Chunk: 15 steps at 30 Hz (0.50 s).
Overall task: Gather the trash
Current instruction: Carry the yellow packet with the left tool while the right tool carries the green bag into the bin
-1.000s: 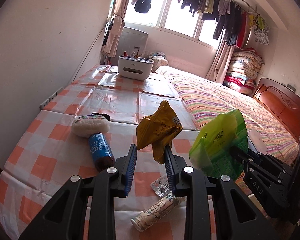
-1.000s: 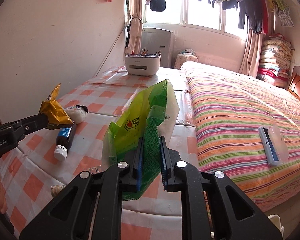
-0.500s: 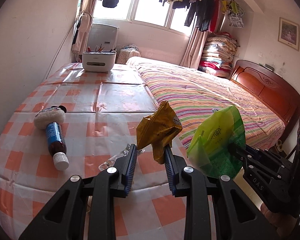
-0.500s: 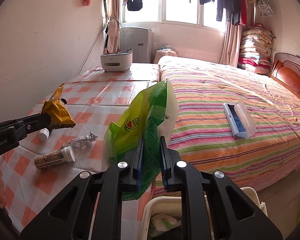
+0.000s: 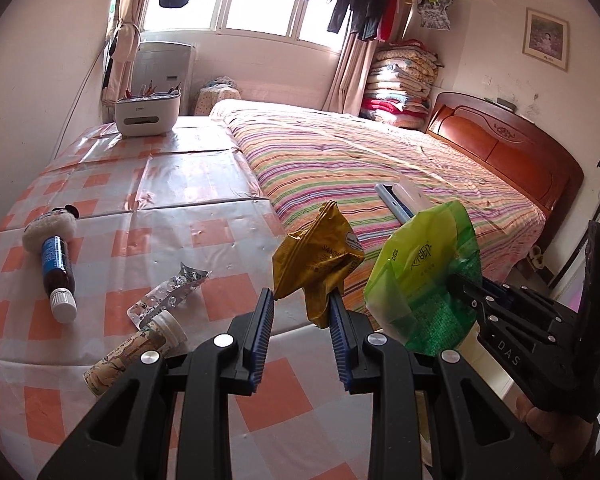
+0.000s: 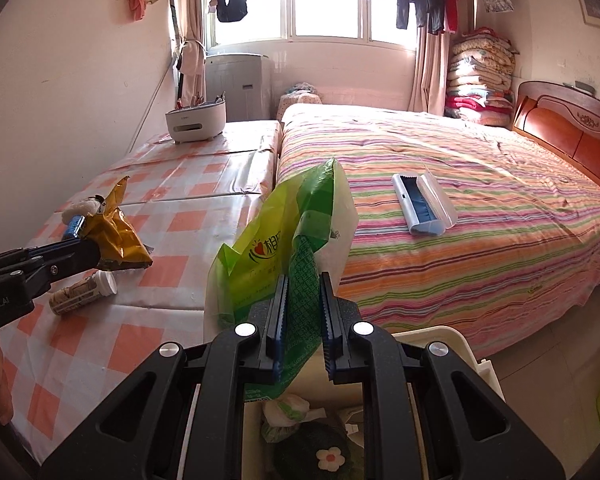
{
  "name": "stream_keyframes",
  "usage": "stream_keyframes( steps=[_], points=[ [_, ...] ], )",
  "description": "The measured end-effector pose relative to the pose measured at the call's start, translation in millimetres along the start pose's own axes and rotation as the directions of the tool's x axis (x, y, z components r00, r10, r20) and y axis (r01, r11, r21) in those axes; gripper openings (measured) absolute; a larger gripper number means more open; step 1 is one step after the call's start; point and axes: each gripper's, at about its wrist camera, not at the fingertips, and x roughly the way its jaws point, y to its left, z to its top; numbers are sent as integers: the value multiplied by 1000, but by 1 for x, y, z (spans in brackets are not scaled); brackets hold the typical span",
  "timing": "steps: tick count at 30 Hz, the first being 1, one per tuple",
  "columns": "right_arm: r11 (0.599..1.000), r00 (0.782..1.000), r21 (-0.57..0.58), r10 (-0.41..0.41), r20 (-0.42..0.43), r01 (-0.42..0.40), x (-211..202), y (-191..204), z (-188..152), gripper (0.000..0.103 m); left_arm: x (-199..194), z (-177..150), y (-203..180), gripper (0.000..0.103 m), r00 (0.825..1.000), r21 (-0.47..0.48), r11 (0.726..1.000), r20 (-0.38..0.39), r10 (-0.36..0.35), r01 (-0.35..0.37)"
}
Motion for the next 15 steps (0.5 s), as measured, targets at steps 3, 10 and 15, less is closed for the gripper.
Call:
stream_keyframes(
  steps=[3, 10, 15],
  points=[
    [1000, 1000, 11, -24, -1, 24, -5, -8, -6, 14, 1, -2, -8, 27, 1000, 14, 1000, -6, -13, 13],
    [996, 997, 47, -77, -18, 78, -10, -28, -19, 15, 4, -3, -24, 27, 999, 37, 999, -23, -38, 39],
    [993, 995, 69, -98, -32, 100, -12, -39, -28, 15, 8, -7, -36, 27, 998, 52, 997, -40, -53, 55]
  ],
)
